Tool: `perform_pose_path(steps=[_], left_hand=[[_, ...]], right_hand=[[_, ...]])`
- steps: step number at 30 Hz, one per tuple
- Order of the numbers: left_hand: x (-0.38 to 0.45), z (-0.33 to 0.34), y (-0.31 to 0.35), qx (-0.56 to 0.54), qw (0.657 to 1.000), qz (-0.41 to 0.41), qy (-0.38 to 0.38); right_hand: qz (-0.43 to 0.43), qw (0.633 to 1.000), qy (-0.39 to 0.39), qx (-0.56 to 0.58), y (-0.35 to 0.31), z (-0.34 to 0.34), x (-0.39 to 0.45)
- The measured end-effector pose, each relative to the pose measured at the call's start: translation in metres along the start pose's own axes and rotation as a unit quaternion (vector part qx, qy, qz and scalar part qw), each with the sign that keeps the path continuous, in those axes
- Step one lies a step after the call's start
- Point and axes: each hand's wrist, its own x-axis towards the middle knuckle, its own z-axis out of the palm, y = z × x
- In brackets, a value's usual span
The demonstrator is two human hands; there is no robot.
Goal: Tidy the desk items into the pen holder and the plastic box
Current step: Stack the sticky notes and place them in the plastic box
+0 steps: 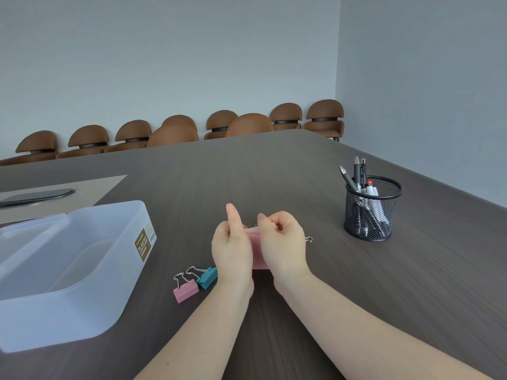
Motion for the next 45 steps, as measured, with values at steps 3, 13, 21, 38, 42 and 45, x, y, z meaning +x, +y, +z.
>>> perform_pose_path(steps=[3, 13, 21, 38, 42, 45], left_hand=[[-0.002, 0.000, 0.004, 0.015, 1.000, 0.003, -0.008], [-0.002, 0.001, 0.000, 0.077, 0.995, -0.026, -0.057], [-0.006, 0.001, -0.001, 0.014, 0.996, -0.036, -0.086], [0.001, -0.018, 0.015, 0.122, 0.969, -0.091, -0.197], [0.004, -0.016, 0.009, 0.114, 0.973, -0.082, -0.186], [0.010, -0.015, 0.005, 0.116, 0.975, -0.093, -0.165]], right_hand=[[-0.025, 0.999, 0.042, -0.003, 0.000, -0.005, 0.007], [-0.017, 1.000, 0.018, -0.007, 0.003, -0.005, 0.008], [-0.047, 0.999, -0.017, 0.000, 0.004, -0.004, 0.009], [0.025, 0.995, -0.048, 0.086, -0.002, -0.015, 0.007], [-0.016, 0.997, -0.043, 0.064, 0.002, -0.018, 0.007], [-0.001, 0.993, -0.050, 0.107, 0.003, -0.019, 0.008]])
